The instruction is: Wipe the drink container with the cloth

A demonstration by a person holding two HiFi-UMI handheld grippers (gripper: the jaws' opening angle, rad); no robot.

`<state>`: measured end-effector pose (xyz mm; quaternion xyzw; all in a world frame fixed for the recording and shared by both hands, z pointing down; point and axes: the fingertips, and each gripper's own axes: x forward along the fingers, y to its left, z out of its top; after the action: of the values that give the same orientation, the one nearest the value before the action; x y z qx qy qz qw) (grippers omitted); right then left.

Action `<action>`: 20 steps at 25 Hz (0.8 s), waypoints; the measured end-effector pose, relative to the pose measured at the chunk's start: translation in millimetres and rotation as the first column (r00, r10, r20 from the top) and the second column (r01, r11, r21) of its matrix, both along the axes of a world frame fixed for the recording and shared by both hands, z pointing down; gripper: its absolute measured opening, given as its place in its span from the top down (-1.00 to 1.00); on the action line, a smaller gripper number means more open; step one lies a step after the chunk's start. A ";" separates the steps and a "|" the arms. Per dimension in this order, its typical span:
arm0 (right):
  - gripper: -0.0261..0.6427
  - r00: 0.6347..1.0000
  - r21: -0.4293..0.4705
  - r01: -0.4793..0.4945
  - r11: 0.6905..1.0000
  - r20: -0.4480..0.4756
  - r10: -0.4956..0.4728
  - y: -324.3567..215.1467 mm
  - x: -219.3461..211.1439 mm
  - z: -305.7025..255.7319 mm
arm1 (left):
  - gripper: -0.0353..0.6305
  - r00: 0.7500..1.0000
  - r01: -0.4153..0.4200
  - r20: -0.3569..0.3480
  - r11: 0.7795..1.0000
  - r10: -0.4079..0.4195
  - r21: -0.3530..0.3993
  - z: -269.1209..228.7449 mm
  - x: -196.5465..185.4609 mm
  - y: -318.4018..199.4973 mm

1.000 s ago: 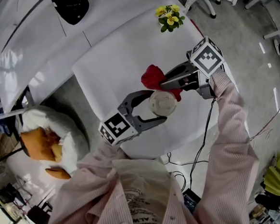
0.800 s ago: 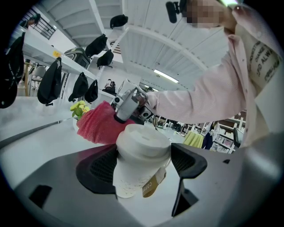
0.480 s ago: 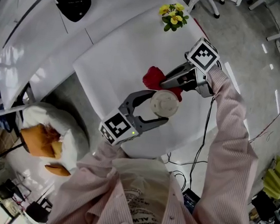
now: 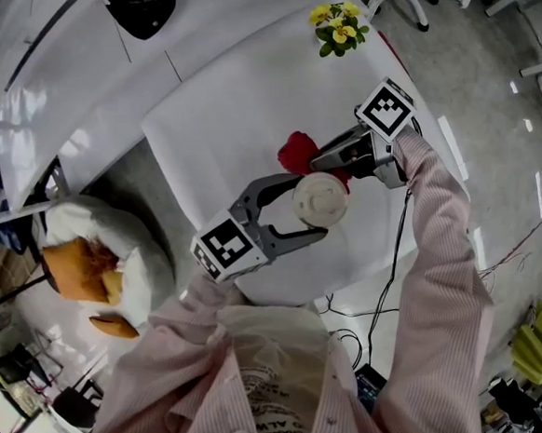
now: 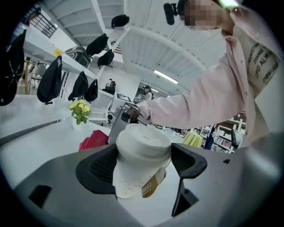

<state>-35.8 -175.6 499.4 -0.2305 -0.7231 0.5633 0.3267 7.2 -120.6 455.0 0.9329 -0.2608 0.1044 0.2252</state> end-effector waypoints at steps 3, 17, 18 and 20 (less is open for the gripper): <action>0.79 1.000 -0.013 -0.010 1.000 -0.006 0.010 1.0 0.0 6.8 | -0.23 1.000 -0.003 0.001 1.000 0.003 0.001 -0.4 0.6 0.5; 0.79 0.995 0.012 -0.032 0.999 -0.090 0.033 3.6 -3.1 47.3 | -0.23 1.000 -0.002 -0.002 1.000 0.002 -0.003 1.8 1.1 0.7; 0.79 0.994 0.018 -0.033 0.999 -0.099 0.034 4.0 -3.3 50.6 | -0.24 1.000 0.000 -0.005 1.000 0.000 -0.006 1.8 1.1 0.8; 0.79 0.992 0.032 -0.035 0.999 -0.117 0.038 4.6 -4.1 57.4 | -0.23 1.000 -0.001 -0.007 1.000 0.001 -0.004 1.6 0.9 0.6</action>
<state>-39.9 -171.0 556.8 -0.1786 -0.7149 0.5711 0.3619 8.1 -120.0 456.5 0.9329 -0.2595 0.1018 0.2280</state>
